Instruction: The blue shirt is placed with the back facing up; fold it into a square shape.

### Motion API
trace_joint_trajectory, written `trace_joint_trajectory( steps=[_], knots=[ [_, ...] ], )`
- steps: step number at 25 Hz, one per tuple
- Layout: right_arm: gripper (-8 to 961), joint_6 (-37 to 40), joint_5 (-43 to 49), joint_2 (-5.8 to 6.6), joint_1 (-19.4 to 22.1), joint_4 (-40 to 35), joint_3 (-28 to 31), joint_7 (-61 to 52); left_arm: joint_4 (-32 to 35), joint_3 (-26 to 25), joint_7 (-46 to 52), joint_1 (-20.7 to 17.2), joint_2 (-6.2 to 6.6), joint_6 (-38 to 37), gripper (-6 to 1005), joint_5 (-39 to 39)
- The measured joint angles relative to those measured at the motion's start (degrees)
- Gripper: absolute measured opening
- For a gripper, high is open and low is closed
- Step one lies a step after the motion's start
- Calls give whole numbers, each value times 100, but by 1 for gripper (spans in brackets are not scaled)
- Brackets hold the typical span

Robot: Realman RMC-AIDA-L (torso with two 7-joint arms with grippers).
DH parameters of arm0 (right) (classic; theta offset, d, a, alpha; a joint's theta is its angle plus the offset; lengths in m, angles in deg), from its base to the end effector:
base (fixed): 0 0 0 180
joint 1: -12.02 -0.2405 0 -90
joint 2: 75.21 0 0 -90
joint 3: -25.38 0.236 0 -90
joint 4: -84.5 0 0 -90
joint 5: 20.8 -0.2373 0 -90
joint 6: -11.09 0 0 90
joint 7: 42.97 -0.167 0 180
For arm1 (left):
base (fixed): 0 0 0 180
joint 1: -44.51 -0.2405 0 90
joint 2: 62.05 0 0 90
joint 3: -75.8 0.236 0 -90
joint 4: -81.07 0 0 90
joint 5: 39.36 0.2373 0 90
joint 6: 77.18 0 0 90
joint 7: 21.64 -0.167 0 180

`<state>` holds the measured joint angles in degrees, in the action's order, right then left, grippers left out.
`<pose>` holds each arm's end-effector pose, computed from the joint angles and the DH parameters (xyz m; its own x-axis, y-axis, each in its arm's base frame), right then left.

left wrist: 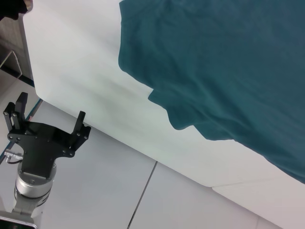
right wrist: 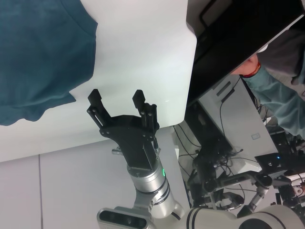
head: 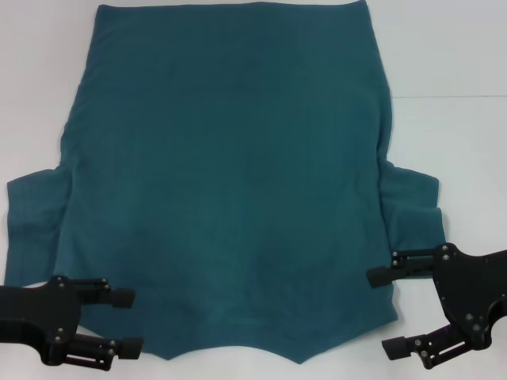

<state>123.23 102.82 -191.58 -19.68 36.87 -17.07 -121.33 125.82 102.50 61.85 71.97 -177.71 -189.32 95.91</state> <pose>0.2295 0.3099 0.0245 0.9203 -0.1960 -0.3386 -0.1682 -0.9796 0.1100 -0.2921 0.2841 0.0431 0.8051 0.4869 0.3387 0.4966 -0.8656 0.0639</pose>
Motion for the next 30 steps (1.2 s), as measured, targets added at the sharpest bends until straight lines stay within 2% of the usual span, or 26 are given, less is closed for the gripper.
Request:
trace_joint_trajectory(
  steps=[24, 30],
  knots=[
    [947, -65, 14, 2, -13, 0, 0, -7, 31, -35, 46, -13, 6, 177, 875, -13],
    [946, -67, 7, 15, -11, -196, 4, -206, 915, -498, 697, -145, -101, 681, 875, -35]
  ],
)
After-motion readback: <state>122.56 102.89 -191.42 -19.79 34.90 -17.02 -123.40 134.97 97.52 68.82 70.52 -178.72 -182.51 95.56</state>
